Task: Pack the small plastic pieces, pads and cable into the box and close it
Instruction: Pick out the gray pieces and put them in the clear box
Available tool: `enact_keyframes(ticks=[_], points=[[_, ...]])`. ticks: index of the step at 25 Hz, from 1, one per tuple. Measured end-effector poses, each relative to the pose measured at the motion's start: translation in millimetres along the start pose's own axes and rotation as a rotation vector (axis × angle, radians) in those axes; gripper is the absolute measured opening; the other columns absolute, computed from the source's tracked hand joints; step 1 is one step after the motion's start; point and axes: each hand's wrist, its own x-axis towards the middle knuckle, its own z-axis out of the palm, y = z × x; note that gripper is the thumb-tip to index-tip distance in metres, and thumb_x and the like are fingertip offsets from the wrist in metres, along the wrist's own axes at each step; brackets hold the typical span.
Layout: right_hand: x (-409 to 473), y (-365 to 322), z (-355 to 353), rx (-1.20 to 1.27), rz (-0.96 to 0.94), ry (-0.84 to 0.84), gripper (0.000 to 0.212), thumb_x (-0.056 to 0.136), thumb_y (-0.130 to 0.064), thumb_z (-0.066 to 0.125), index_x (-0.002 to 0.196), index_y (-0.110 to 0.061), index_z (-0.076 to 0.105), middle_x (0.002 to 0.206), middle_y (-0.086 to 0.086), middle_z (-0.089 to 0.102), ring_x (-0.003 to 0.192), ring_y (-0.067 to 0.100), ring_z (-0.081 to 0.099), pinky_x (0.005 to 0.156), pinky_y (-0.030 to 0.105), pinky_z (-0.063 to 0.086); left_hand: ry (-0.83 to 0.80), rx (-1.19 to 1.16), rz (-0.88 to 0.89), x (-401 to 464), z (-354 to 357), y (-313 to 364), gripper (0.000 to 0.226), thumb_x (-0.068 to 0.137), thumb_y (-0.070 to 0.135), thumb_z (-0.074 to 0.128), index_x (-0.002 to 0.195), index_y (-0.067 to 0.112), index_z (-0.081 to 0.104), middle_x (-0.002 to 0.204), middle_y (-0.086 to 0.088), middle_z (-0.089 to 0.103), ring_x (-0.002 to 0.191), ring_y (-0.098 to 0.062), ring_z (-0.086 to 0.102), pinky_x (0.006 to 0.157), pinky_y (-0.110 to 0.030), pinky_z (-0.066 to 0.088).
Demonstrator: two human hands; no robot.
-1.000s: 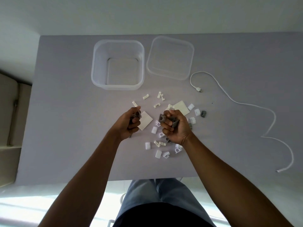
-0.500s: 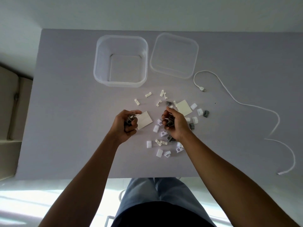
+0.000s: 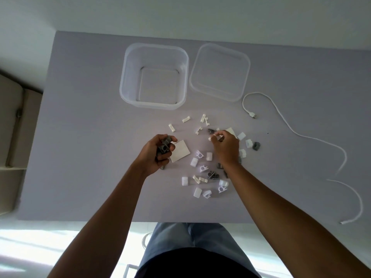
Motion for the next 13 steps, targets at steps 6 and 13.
enact_keyframes(ticks=[6,13], points=[[17,-3,8,-0.173,-0.109,-0.007,0.028,0.084,-0.033,0.065,0.106,-0.016,0.067,0.093,0.007,0.074,0.086,0.028,0.068,0.072,0.036,0.055,0.348,0.327,-0.032,3,-11,7,0.035,0.091,0.034,0.049,0.062,0.015,0.053,0.058,-0.005,0.050,0.041,-0.013,0.024,0.045,-0.024,0.016],[12,-14,16,-0.049,-0.115,-0.094,0.025,0.082,-0.031,0.073,0.100,-0.014,0.070,0.079,0.003,0.071,0.068,0.018,0.065,0.063,0.024,0.046,0.443,0.574,0.031,-8,-37,-6,0.029,0.093,0.017,0.048,0.080,0.002,0.070,0.062,-0.009,0.059,0.041,-0.013,0.032,0.041,-0.017,0.020]])
